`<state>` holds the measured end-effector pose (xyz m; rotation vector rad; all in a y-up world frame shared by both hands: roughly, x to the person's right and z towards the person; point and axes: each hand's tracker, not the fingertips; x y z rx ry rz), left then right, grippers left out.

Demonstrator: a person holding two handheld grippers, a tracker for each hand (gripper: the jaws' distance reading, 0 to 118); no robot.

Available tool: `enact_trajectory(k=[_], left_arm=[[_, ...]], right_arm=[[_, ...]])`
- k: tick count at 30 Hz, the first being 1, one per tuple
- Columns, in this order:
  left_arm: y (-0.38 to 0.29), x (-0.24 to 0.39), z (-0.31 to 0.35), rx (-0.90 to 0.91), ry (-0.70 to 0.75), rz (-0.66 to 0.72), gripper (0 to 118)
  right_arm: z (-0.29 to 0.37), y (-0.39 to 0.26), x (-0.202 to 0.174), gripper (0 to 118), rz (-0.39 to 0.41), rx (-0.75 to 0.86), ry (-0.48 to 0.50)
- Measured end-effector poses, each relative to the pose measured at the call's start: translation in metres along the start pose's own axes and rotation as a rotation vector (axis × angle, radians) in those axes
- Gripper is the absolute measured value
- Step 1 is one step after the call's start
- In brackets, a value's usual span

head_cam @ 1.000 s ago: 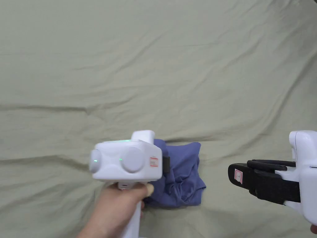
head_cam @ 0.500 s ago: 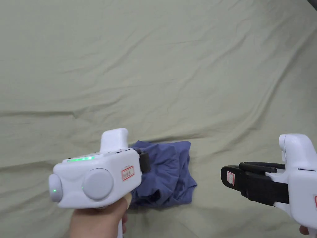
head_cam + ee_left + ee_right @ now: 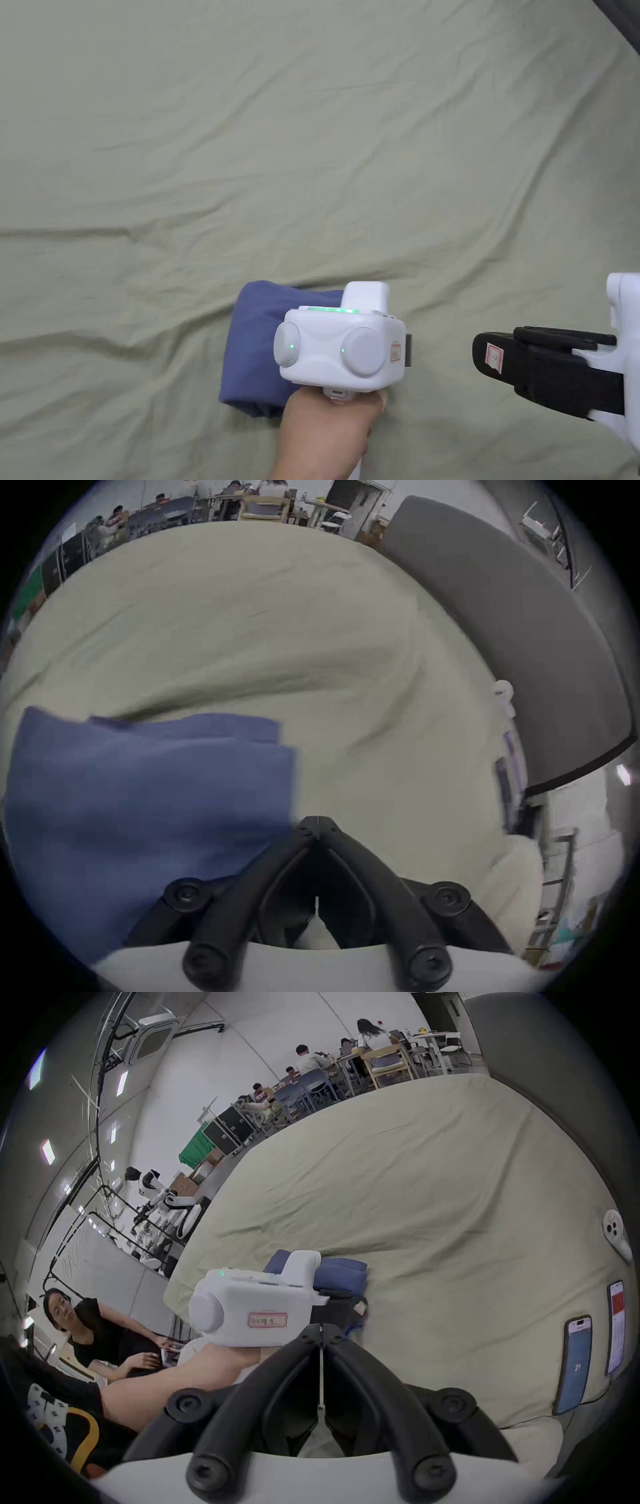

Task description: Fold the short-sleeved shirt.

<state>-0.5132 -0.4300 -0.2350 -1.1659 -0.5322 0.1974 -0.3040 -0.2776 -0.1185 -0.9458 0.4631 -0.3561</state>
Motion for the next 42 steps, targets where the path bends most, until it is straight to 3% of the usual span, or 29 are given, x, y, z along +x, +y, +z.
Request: enact_trajectory(k=[3,7,10,13,16,19,20,21,22,23,24,26,30,32,33,34,36,37,38,40,42], left_arm=[[0.005,0.005,0.025,0.030,-0.079,0.024,0],[0.005,-0.033,0.090,0.159,-0.154,0.081,0],[-0.002,-0.093,0.136,0.240,-0.104,0.187,0],[-0.012,-0.155,0.162,0.278,-0.029,0.257,0],[-0.025,-0.192,0.172,0.221,0.055,0.326,0],[-0.037,-0.207,0.173,0.214,0.011,0.337,0],[-0.040,-0.207,0.172,0.201,-0.040,0.344,5],[-0.042,-0.208,0.170,0.214,-0.098,0.336,31],[-0.043,-0.206,0.168,0.234,-0.133,0.335,93],[-0.043,-0.204,0.164,0.231,-0.126,0.349,118],[-0.041,-0.201,0.158,0.218,-0.120,0.359,118],[-0.041,-0.196,0.147,0.227,-0.114,0.360,118],[-0.034,-0.184,0.105,0.090,-0.182,0.351,118],[-0.033,-0.188,0.084,0.034,-0.218,0.373,113],[-0.033,-0.186,0.077,0.029,-0.260,0.398,101],[-0.035,-0.183,0.073,0.048,-0.326,0.423,78],[-0.036,-0.184,0.073,0.075,-0.248,0.381,59],[-0.034,-0.184,0.073,0.052,-0.214,0.350,59],[-0.033,-0.187,0.073,0.044,-0.223,0.361,47],[-0.035,-0.195,0.078,0.046,-0.278,0.415,46],[-0.036,-0.200,0.083,0.057,-0.229,0.386,46]], right_arm=[[0.002,0.004,0.000,3,0.005,0.011,0.000],[-0.011,0.011,-0.002,3,0.005,0.021,0.046],[-0.041,0.016,-0.006,3,0.007,-0.001,0.123],[-0.089,0.017,-0.004,3,-0.040,-0.082,0.228],[-0.147,0.012,0.010,3,-0.069,-0.201,0.228],[-0.199,0.000,0.032,3,-0.133,-0.324,0.191],[-0.215,-0.006,0.042,3,-0.172,-0.357,0.174],[-0.227,-0.011,0.052,3,-0.191,-0.388,0.138],[-0.235,-0.015,0.063,4,-0.206,-0.407,0.062],[-0.238,-0.019,0.077,4,-0.267,-0.376,0.079],[-0.236,-0.016,0.089,4,-0.422,-0.363,0.217],[-0.235,-0.017,0.100,4,-0.549,-0.371,0.223],[-0.228,-0.013,0.084,4,-0.324,-0.357,0.179],[-0.229,-0.013,0.084,4,-0.339,-0.366,0.179],[-0.230,-0.012,0.086,4,-0.348,-0.371,0.182],[-0.230,-0.012,0.087,4,-0.356,-0.374,0.186],[-0.229,-0.014,0.088,4,-0.357,-0.372,0.184],[-0.228,-0.014,0.089,4,-0.358,-0.370,0.183],[-0.227,-0.015,0.090,4,-0.363,-0.368,0.192],[-0.225,-0.017,0.089,4,-0.371,-0.361,0.199],[-0.221,-0.017,0.083,4,-0.360,-0.352,0.205]])
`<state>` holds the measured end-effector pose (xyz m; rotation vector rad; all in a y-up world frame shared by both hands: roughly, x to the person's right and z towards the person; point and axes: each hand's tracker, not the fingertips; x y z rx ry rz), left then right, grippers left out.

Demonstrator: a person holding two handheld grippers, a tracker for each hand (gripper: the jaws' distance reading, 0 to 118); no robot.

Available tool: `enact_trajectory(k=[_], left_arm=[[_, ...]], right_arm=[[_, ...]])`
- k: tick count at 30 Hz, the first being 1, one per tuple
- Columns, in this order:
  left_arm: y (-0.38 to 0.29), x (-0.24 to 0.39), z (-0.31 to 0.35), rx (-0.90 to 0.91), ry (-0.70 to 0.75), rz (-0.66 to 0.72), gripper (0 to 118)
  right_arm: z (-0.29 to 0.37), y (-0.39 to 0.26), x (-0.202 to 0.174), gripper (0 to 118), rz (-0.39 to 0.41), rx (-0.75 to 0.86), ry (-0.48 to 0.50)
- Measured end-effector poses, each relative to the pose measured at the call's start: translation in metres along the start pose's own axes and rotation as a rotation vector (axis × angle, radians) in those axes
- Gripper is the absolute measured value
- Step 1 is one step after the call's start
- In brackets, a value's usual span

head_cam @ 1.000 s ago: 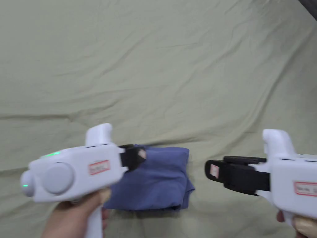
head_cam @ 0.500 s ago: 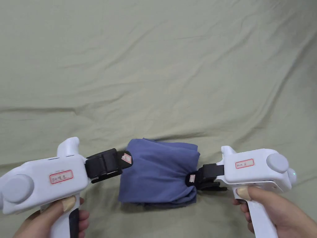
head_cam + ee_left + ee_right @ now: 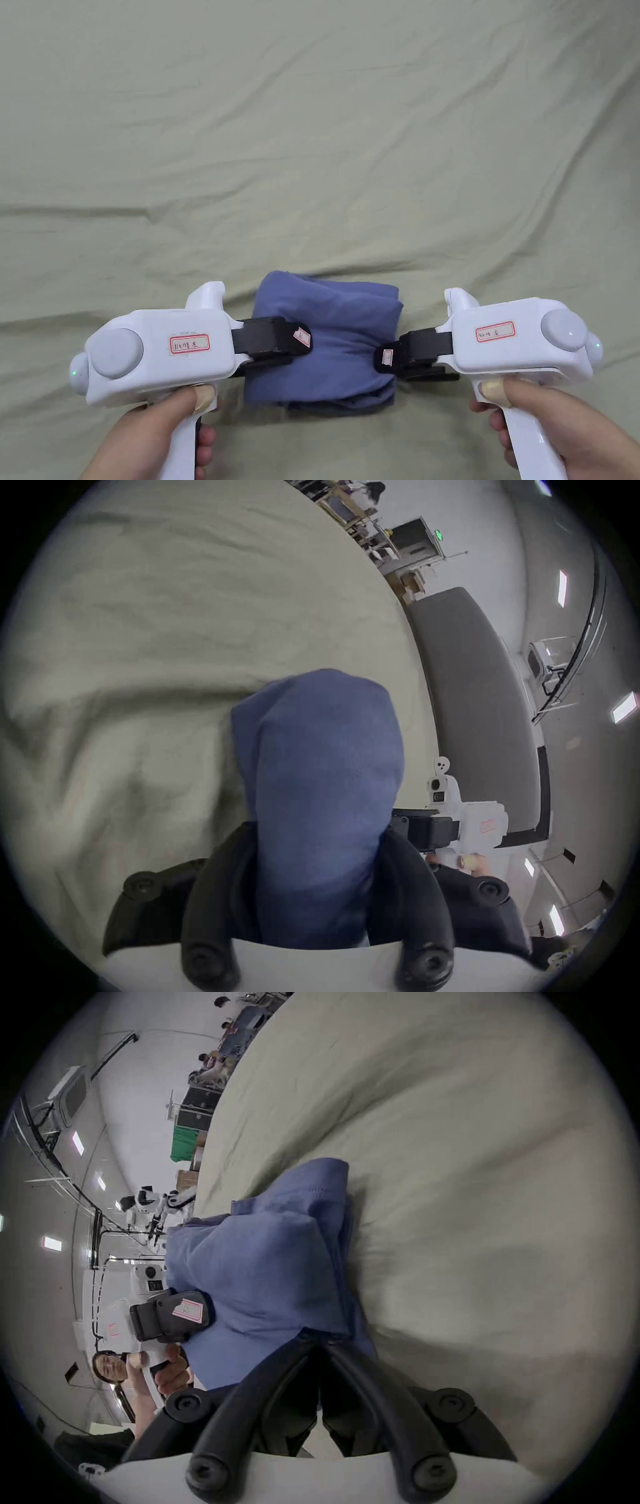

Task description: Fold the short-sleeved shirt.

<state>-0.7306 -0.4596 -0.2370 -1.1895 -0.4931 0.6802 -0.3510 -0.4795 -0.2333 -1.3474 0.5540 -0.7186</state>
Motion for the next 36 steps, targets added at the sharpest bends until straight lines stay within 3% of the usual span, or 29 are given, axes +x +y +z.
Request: enact_trajectory(k=[1,6,11,14,19,23,28,33,36], left_arm=[[0.000,-0.001,0.002,0.001,0.001,0.001,46],[0.007,-0.009,0.045,0.075,-0.032,0.047,45],[0.019,-0.034,0.118,0.206,0.117,0.059,45],[0.018,-0.064,0.173,0.316,0.184,0.154,45],[0.012,-0.115,0.257,0.444,0.333,0.236,45],[0.003,-0.161,0.309,0.526,0.453,0.344,45],[-0.010,-0.191,0.331,0.554,0.544,0.409,45],[-0.031,-0.190,0.326,0.587,0.717,0.411,45],[-0.047,-0.192,0.326,0.629,0.651,0.470,45]], right_arm=[[0.001,-0.002,-0.003,4,0.017,0.008,-0.005],[0.019,-0.021,-0.066,4,0.300,0.139,-0.094],[0.018,-0.040,-0.176,4,0.741,0.229,-0.067],[0.009,-0.050,-0.241,4,0.899,0.226,0.000],[0.002,-0.069,-0.306,4,1.049,0.200,0.128],[-0.007,-0.090,-0.342,4,1.175,0.212,0.085],[-0.018,-0.109,-0.356,4,1.184,0.176,0.135],[-0.022,-0.121,-0.367,4,1.210,0.189,0.068],[-0.026,-0.122,-0.374,4,1.169,0.163,0.130]])
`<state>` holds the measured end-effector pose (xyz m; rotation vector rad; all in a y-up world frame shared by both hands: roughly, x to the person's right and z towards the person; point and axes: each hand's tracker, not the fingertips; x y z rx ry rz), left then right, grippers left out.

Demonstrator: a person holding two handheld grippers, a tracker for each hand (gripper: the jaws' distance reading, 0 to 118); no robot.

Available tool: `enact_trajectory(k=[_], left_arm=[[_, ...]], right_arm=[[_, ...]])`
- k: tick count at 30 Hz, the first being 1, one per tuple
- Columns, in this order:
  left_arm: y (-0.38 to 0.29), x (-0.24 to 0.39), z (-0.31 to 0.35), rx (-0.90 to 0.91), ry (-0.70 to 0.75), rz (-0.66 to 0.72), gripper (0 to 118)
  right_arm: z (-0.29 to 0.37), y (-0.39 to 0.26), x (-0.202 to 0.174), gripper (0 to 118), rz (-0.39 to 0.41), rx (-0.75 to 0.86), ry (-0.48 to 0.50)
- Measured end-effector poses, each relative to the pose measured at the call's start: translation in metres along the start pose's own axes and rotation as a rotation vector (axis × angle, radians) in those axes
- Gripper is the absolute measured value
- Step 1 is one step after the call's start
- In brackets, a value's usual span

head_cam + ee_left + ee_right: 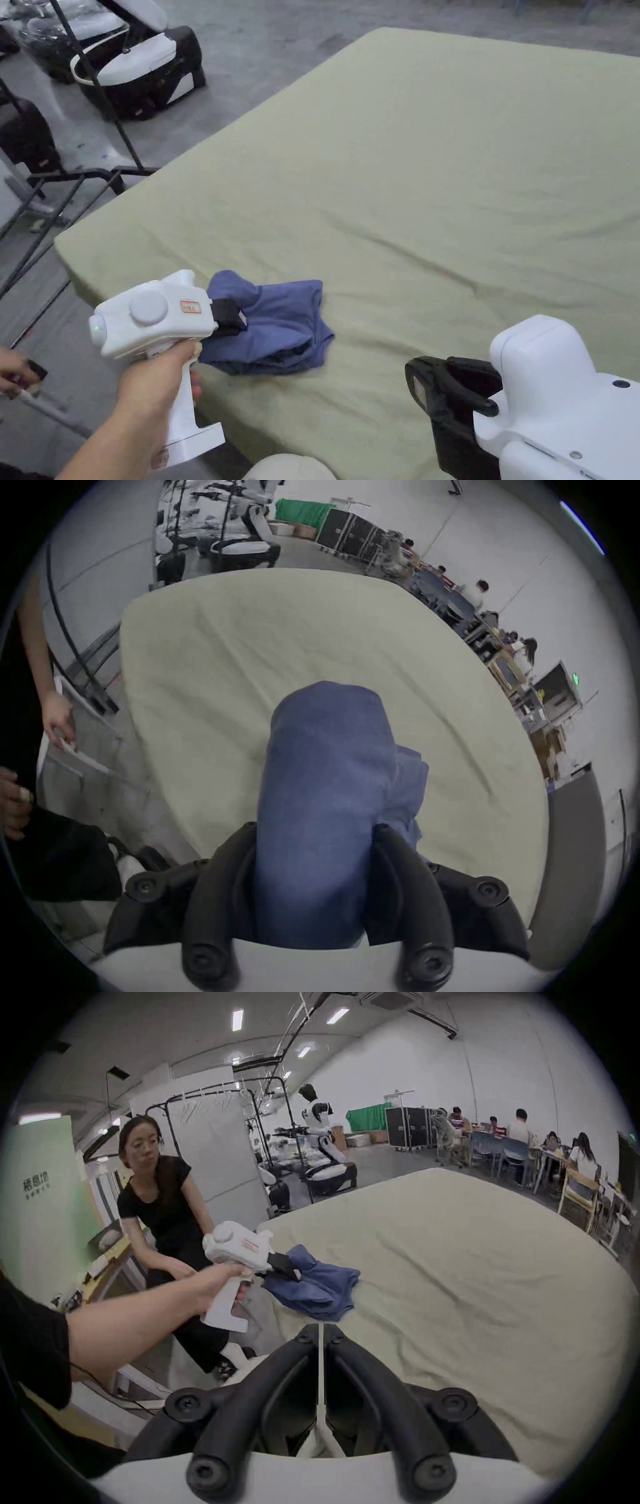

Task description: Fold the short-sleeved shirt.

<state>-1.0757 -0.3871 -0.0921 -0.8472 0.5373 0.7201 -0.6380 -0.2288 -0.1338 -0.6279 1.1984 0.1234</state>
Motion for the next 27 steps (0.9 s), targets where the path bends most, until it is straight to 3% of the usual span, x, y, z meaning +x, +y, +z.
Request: enact_trajectory(k=[11,12,13,14,15,17,23,27], left_arm=[[0.004,-0.007,-0.005,0.003,0.011,-0.019,45],[0.005,-0.009,-0.006,0.004,0.010,-0.014,49],[0.006,-0.009,-0.007,0.006,0.011,-0.009,85],[0.003,-0.005,-0.005,0.029,0.075,-0.043,114],[0.002,0.000,-0.002,0.072,0.151,-0.090,118],[0.005,0.004,0.008,0.159,0.152,-0.186,118],[0.006,0.023,0.040,0.150,0.067,-0.151,118],[0.003,0.064,0.062,0.121,0.028,-0.240,118]], right_arm=[[-0.011,0.013,-0.014,4,-0.002,0.016,0.017],[-0.011,0.013,-0.014,4,0.000,0.015,0.015],[-0.010,0.013,-0.014,4,0.002,0.013,0.011],[-0.010,0.013,-0.013,4,0.004,0.012,0.007],[-0.009,0.013,-0.013,4,0.004,0.012,0.006],[-0.008,0.012,-0.011,4,-0.004,0.010,0.004],[-0.002,0.013,-0.005,4,-0.013,0.023,-0.008],[0.012,0.016,0.008,5,-0.035,0.053,-0.054]])
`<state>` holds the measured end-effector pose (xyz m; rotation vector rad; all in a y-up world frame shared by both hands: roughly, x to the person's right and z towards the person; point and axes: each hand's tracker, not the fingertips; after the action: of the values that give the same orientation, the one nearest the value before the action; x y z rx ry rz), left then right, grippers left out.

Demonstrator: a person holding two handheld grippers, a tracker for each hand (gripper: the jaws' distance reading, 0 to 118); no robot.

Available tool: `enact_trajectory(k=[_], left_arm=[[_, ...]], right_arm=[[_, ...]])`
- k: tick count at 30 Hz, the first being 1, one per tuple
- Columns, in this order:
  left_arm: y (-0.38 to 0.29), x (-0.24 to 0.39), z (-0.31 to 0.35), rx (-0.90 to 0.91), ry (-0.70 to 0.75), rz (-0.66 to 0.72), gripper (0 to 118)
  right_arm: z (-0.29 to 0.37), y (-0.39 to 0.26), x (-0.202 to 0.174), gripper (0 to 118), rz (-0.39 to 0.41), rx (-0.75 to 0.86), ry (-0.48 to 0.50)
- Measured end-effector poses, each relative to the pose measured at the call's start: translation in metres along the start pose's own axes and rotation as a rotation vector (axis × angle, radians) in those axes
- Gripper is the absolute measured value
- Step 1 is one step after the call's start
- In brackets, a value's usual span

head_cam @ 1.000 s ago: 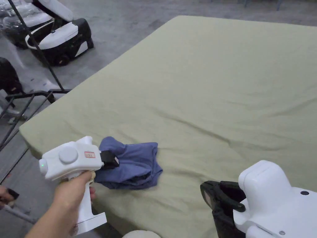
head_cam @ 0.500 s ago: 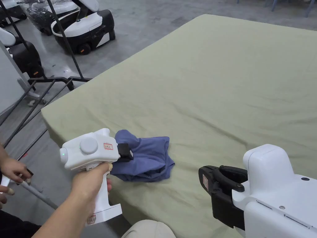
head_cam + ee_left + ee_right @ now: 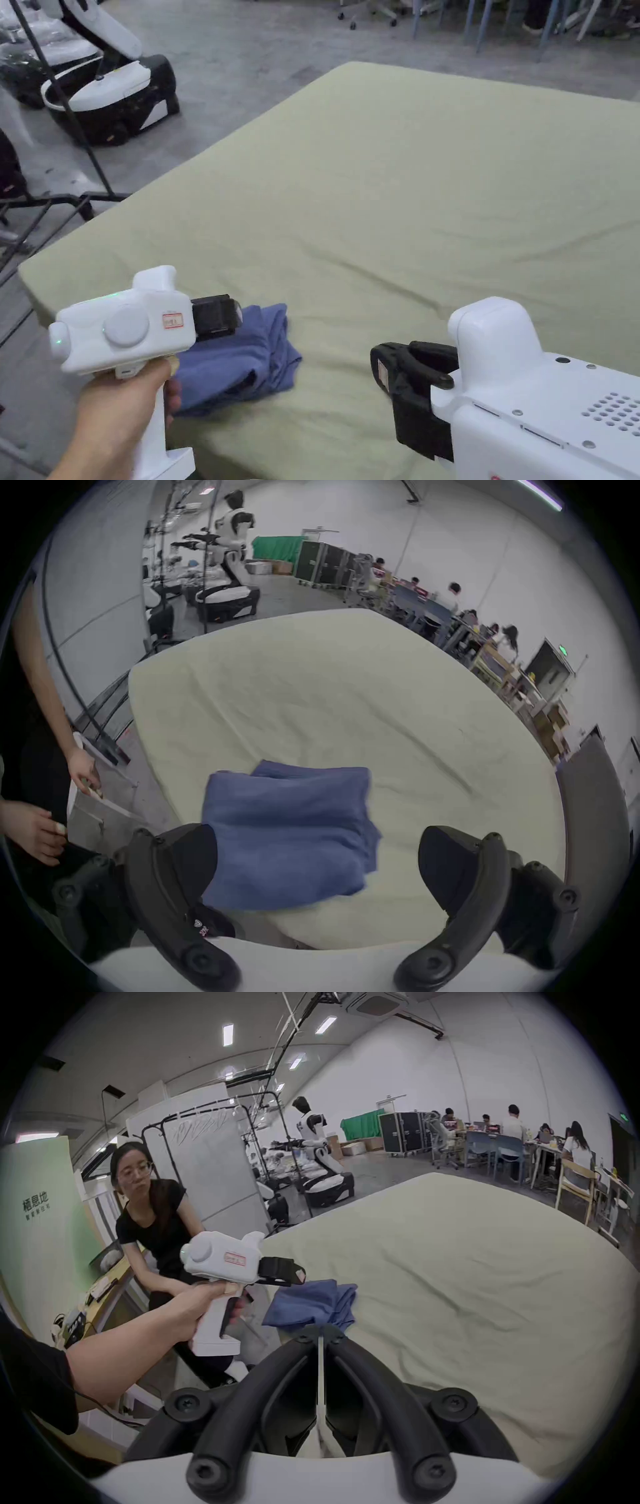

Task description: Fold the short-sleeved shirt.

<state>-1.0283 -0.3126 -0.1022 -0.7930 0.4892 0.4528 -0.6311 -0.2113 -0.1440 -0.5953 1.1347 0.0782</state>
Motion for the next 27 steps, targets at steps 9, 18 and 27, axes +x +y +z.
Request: enact_trajectory(k=[9,18,27], left_arm=[[0.038,0.211,0.075,0.415,-0.090,-0.350,0],[0.047,0.385,0.153,0.712,-0.336,-0.423,0],[0.017,0.428,0.181,0.688,-0.450,-0.446,0]], right_arm=[[0.118,0.016,0.098,5,-0.177,0.260,-0.605],[0.285,0.061,0.151,5,-0.187,0.504,-1.165],[0.302,0.051,0.143,5,-0.183,0.502,-1.224]])
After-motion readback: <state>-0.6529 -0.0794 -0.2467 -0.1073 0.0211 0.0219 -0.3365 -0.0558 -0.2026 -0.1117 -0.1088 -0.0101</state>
